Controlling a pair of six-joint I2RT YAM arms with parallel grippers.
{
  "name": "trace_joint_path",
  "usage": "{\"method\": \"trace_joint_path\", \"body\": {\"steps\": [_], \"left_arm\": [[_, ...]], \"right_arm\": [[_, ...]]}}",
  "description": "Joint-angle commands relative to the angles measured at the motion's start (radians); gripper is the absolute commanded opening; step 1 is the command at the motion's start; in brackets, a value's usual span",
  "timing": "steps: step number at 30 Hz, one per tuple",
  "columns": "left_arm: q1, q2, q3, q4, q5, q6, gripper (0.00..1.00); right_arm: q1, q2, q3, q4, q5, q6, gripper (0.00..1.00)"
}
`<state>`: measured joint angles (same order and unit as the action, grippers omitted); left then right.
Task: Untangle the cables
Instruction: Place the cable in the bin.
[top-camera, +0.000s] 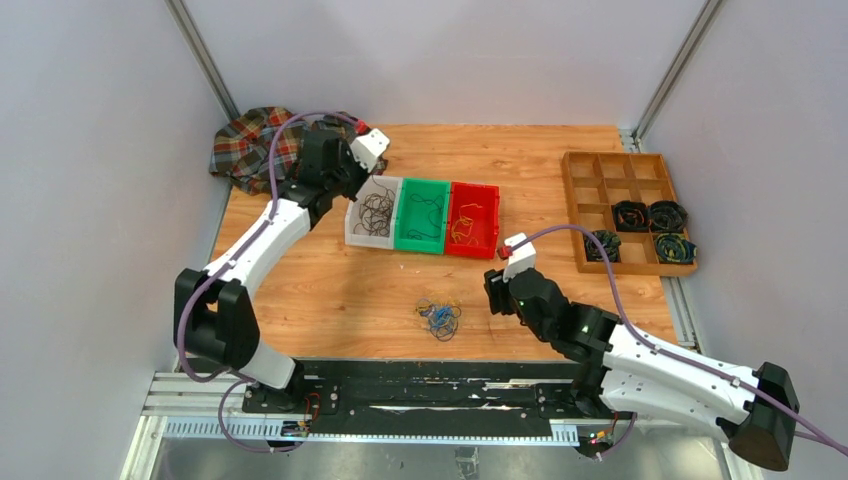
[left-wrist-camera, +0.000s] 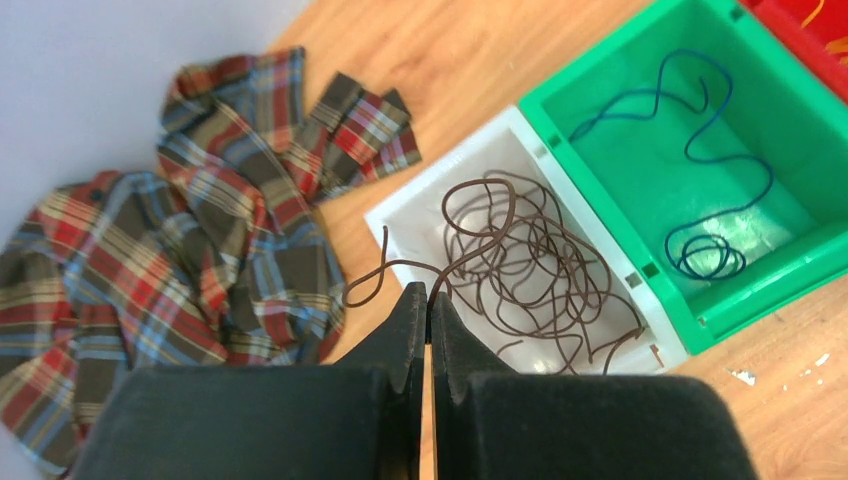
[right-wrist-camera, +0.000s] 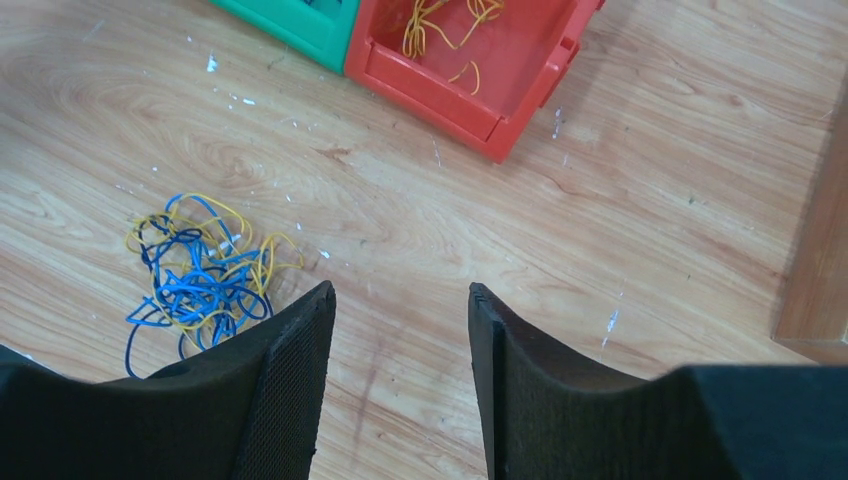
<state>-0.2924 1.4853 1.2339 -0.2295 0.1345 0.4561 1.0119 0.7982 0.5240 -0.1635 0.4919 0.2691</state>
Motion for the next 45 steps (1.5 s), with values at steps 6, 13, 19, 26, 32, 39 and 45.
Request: {"method": "trace_joint_path", "body": {"steps": [6, 13, 19, 26, 32, 39, 45], "left_arm": [[-0.008, 0.123, -0.097, 0.118, 0.005, -0.012, 0.00], [-0.008, 0.218, -0.118, 0.161, 0.055, -0.071, 0.01], [-0.008, 0.263, -0.086, 0.131, 0.067, -0.069, 0.16], [0.006, 0.188, 0.028, -0.070, 0.060, -0.037, 0.76], [0.007, 0.047, 0.091, -0.211, 0.104, -0.028, 1.00], [0.011, 0.003, 0.088, -0.289, 0.131, -0.022, 0.99], [0.012, -0.038, -0.017, -0.306, 0.223, -0.019, 0.90]], "right_arm": [[-0.021, -0.001, 0.077, -0.087, -0.003, 0.075, 0.51], [-0.021, 0.041, 0.154, -0.277, -0.080, 0.201, 0.47], [-0.022, 0.030, 0.184, -0.347, -0.111, 0.220, 0.48], [-0.024, 0.053, 0.223, -0.349, -0.098, 0.207, 0.51], [-0.030, 0.064, 0.278, -0.350, -0.083, 0.190, 0.53], [-0.059, 0.119, 0.338, -0.353, -0.093, 0.228, 0.54], [-0.060, 0.152, 0.326, -0.340, -0.083, 0.251, 0.54]]}}
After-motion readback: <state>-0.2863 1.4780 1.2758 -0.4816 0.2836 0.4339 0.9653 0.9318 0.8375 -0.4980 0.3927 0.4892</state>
